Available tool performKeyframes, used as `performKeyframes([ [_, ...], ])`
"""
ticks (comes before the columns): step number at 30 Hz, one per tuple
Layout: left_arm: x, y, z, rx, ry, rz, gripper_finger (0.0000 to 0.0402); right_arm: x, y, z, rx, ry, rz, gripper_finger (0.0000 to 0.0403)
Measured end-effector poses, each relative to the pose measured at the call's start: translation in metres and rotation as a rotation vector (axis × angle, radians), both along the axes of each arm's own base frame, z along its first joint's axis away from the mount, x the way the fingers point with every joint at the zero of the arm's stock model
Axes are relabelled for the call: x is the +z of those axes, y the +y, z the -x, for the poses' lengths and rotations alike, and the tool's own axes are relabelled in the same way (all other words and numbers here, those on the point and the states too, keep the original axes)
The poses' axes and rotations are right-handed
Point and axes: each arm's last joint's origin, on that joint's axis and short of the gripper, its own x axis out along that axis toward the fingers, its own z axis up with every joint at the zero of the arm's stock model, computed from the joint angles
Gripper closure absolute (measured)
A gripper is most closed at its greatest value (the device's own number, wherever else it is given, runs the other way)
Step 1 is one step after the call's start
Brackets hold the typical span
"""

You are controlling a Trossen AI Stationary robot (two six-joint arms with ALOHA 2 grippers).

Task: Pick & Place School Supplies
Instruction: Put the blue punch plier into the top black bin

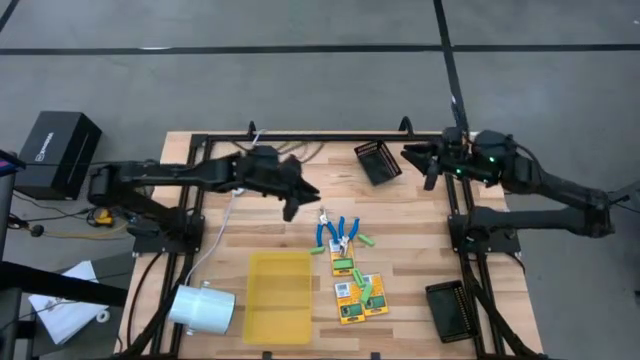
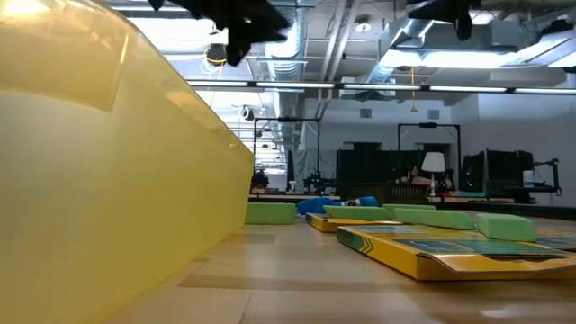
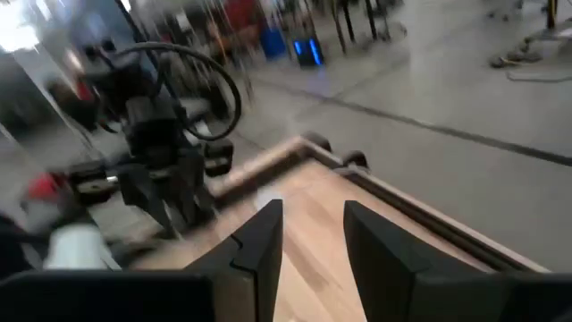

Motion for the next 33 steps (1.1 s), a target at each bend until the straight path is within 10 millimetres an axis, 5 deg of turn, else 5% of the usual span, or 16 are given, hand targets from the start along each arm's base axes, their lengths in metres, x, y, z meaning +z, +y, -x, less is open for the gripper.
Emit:
performKeyframes([
  [8, -0.056, -0.001, -0.012, 0.099, 0.36, 0.107, 0.0298, 0.025, -0.005, -0.018, 0.013, 0.058, 0.051, 0.029],
  [22, -0.107, -0.011, -0.031, 0.28, 0.56, 0.535, 0.0298, 0.044, -0.002, -0.02, 0.032, 0.0, 0.068, 0.029],
  [33, -0.117, -0.014, -0.037, 0.316, 0.576, 0.581, 0.0298, 0.044, 0.005, -0.023, 0.078, 0.0, 0.068, 0.029],
])
